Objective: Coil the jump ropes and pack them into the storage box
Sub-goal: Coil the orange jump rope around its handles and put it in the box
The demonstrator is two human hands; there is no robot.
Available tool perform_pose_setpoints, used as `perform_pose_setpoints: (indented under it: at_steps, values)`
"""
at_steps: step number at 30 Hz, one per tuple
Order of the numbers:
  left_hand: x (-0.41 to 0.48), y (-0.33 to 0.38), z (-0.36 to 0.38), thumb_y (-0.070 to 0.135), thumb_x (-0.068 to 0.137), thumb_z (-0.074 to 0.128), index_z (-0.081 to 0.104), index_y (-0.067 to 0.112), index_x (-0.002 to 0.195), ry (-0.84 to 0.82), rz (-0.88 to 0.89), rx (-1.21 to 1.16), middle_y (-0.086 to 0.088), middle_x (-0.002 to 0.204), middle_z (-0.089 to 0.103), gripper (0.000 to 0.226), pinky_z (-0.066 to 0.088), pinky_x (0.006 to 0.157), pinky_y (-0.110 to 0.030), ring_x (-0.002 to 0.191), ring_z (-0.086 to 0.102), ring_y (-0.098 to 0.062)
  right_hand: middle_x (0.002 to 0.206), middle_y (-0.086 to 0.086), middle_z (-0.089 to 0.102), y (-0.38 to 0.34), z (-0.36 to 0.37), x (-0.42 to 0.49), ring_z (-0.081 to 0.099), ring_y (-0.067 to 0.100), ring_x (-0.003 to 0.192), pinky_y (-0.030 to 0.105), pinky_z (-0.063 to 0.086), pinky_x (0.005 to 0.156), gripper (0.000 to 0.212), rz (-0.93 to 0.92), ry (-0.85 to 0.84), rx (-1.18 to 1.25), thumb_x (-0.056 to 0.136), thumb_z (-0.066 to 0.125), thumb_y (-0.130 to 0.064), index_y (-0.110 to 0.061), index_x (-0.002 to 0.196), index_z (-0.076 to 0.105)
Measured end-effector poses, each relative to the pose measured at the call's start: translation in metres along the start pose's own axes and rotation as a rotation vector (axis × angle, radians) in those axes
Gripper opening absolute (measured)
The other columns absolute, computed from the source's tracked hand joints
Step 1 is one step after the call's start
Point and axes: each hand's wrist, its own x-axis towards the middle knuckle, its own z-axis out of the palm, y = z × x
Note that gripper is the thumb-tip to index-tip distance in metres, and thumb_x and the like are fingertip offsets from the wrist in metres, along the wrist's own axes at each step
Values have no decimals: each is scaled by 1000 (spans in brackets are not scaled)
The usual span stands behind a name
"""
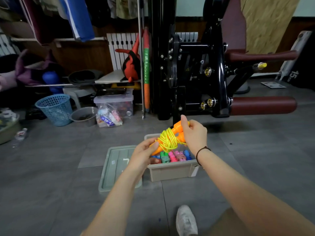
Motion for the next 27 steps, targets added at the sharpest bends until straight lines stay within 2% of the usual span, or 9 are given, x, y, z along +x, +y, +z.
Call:
perform_pose_setpoints:
  at_steps: [4, 7, 9, 12, 16, 20, 23, 25, 27]
  values:
    - [49, -30, 9, 14, 94, 55, 60, 8, 118, -83, -87, 175, -6, 82, 59, 25, 50, 51, -20, 66, 53, -13, 53, 3, 40, 49, 7, 39, 40, 17, 51, 36, 43, 58, 53, 72, -89, -78, 92, 46, -51, -12, 57, 38]
    - [97, -57, 6, 14, 95, 54, 57, 13, 120, -106, -218, 185, -6, 86, 58, 26, 52, 54, -17, 69, 52, -13, 68, 15, 60, 94, 18, 65, 60, 27, 64, 44, 56, 69, 59, 172, -177, -97, 90, 44, -55, 0, 72, 55]
    - [132, -72, 2, 15, 94, 54, 56, 12, 125, -125, -289, 220, -4, 89, 59, 31, 53, 56, -17, 72, 52, -13, 80, 11, 68, 125, 28, 77, 66, 25, 75, 46, 56, 75, 59, 273, -239, -91, 85, 40, -66, -12, 83, 64]
    - [179, -92, -5, 17, 94, 55, 57, 13, 123, -207, -358, 304, -2, 95, 62, 29, 54, 63, -18, 82, 56, -12, 77, 2, 72, 171, 46, 92, 69, 22, 77, 48, 57, 76, 65, 391, -261, -36, 69, 35, -81, -24, 80, 65]
    - [224, -126, -7, 19, 94, 55, 53, 12, 127, -242, -443, 418, -4, 103, 61, 33, 55, 66, -17, 86, 59, -9, 80, 1, 70, 221, 69, 107, 67, 22, 84, 48, 54, 83, 57, 504, -292, -9, 75, 37, -78, -29, 76, 64]
    - [257, -175, -17, 13, 92, 58, 50, 16, 131, -227, -434, 443, -5, 105, 61, 40, 54, 65, -15, 83, 60, -6, 80, 3, 72, 272, 93, 122, 69, 24, 81, 48, 56, 79, 69, 565, -304, -20, 66, 37, -86, -29, 86, 70]
    - [274, -208, -32, 0, 88, 61, 46, 24, 133, -265, -465, 456, -1, 98, 62, 53, 53, 64, -14, 81, 59, -6, 86, 11, 69, 296, 107, 130, 69, 30, 79, 48, 59, 68, 48, 637, -337, -24, 81, 48, -68, -23, 78, 66]
    - [283, -226, -40, -6, 87, 58, 45, 18, 134, -298, -489, 556, -1, 87, 59, 54, 51, 59, -13, 73, 56, -8, 92, 14, 69, 316, 121, 135, 69, 33, 82, 48, 58, 69, 69, 667, -397, -84, 70, 47, -80, -17, 90, 68]
    - [295, -246, -46, -8, 87, 59, 47, 13, 133, -314, -501, 682, -3, 80, 58, 52, 51, 57, -17, 68, 55, -13, 102, 14, 68, 353, 141, 143, 66, 33, 93, 49, 55, 83, 84, 671, -458, -169, 67, 42, -83, -12, 103, 67]
